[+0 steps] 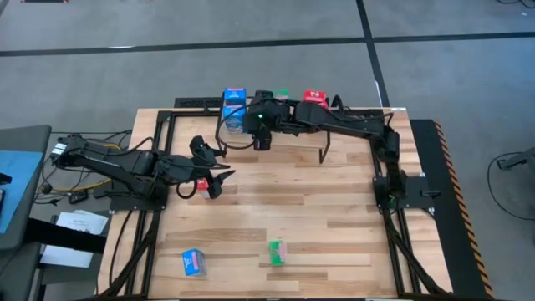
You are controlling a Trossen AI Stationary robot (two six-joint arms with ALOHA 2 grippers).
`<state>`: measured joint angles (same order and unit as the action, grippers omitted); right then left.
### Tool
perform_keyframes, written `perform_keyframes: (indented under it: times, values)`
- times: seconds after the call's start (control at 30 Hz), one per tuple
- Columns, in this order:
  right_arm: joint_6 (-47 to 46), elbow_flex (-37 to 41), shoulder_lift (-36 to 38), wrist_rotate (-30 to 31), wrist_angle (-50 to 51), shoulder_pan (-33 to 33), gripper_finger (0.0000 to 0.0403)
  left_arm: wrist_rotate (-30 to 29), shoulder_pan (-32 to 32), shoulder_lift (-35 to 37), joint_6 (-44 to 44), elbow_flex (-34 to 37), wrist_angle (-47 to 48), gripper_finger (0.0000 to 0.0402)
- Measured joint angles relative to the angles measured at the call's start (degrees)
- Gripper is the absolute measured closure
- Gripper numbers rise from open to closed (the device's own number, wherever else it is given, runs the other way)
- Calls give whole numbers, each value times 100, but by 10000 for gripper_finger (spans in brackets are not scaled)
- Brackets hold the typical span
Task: Stack cereal on shelf
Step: Put the top green cereal box on the shelf aligned with the other green cereal box
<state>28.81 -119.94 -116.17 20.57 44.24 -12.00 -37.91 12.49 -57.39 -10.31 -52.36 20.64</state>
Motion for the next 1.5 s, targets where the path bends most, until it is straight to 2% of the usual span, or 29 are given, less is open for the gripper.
perform_keyframes:
  times: [0.07,0.5,0.63,1.07,1.5]
  values:
    - [18,31,-59,192,115,-1,154,0,0,0,0,0,3,99]
    - [-44,22,-36,237,295,-3,154,0,0,0,-48,0,1,99]
    - [-93,22,-36,532,351,-3,154,0,0,0,-48,0,2,99]
    - [-198,22,-36,781,697,1,154,1,0,0,-70,-1,3,99]
    - [-318,22,-34,794,1000,100,154,0,0,0,-90,0,3,99]
